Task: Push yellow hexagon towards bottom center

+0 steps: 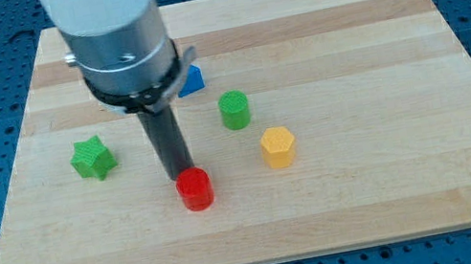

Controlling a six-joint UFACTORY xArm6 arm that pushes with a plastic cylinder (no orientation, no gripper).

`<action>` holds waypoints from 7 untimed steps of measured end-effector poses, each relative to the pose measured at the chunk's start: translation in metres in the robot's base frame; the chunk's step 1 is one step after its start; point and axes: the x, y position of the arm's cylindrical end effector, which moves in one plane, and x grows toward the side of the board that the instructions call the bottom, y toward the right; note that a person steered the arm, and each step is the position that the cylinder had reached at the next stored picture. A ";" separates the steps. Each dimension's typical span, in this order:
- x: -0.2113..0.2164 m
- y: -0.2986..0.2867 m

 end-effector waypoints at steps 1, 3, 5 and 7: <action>0.001 0.005; -0.001 0.014; 0.000 0.055; 0.010 0.113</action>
